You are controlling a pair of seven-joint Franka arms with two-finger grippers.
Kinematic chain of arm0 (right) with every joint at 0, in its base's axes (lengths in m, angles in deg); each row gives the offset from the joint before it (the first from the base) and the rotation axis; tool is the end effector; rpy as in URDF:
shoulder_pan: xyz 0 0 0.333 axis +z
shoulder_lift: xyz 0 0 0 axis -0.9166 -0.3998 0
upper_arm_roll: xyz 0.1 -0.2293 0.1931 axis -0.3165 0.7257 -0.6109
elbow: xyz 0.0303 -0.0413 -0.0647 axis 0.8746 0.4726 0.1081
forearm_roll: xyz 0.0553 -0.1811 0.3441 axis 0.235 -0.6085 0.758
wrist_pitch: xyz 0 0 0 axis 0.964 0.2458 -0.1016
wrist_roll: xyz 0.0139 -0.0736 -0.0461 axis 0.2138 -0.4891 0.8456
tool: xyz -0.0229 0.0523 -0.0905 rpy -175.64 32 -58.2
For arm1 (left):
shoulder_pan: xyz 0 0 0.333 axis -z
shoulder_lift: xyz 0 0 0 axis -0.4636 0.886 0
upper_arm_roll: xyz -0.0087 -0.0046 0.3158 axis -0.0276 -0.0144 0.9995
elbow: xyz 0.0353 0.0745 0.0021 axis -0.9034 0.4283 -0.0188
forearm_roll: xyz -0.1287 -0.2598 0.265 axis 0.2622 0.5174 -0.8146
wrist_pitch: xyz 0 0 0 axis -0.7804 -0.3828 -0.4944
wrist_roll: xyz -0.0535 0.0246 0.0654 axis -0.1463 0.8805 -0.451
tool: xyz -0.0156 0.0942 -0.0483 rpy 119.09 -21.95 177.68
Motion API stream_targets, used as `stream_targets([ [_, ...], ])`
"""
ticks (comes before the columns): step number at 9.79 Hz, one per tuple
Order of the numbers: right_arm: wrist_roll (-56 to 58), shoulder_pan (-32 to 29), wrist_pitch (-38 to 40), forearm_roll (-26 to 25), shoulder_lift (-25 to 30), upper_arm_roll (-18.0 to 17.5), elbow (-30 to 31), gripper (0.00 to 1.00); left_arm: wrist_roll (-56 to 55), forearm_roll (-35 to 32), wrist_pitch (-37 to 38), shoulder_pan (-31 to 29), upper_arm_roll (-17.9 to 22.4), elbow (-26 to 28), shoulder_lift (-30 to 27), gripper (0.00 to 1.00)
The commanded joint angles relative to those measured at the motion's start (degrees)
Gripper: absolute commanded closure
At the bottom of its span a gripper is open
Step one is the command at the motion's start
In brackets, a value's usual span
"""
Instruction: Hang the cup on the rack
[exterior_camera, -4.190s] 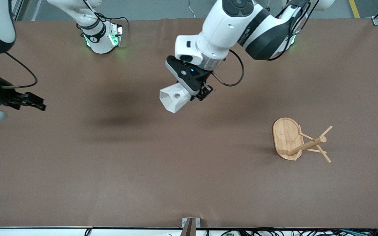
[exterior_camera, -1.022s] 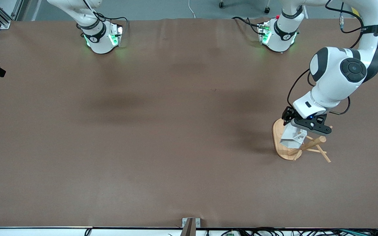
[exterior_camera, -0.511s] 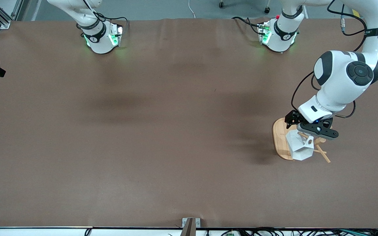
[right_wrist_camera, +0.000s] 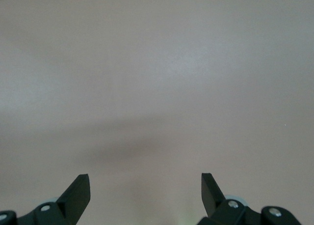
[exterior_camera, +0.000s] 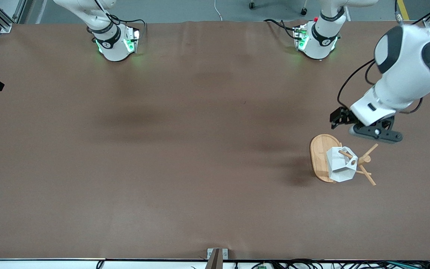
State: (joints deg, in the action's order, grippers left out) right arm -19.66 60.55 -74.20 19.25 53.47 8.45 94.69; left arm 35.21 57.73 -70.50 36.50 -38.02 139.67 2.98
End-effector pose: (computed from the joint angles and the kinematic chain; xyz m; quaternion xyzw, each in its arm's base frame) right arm 0.5311 -0.0590 0.6815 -0.9974 0.0710 -0.0088 0.0062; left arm 0.5634 -0.0994 0.5110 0.9932 -0.1143 0.0166 0.0105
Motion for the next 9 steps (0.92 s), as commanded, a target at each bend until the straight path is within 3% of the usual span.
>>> stream_targets([
  [1, 0.4, -0.4, -0.3, -0.7, 0.7, -0.2, 1.3, 0.00, 1.0, -1.6, 8.6, -4.0, -1.1, -8.3, 0.4, 0.00],
  [4, 0.4, -0.4, 0.2, -0.7, 0.7, -0.2, 1.2, 0.00, 3.8, -0.7, 12.5, -6.6, -1.9, -10.6, -2.7, 0.00],
  [6, 0.4, -0.4, 0.3, -0.7, 0.6, -0.2, 1.2, 0.00, -3.1, -1.5, 17.2, -10.6, -7.5, -10.5, -5.8, 0.00],
  [9, 0.4, -0.4, 0.3, -0.7, 0.6, -0.2, 1.2, 0.00, -2.2, -0.9, 18.5, -10.7, -7.3, -8.6, -9.0, 0.00],
])
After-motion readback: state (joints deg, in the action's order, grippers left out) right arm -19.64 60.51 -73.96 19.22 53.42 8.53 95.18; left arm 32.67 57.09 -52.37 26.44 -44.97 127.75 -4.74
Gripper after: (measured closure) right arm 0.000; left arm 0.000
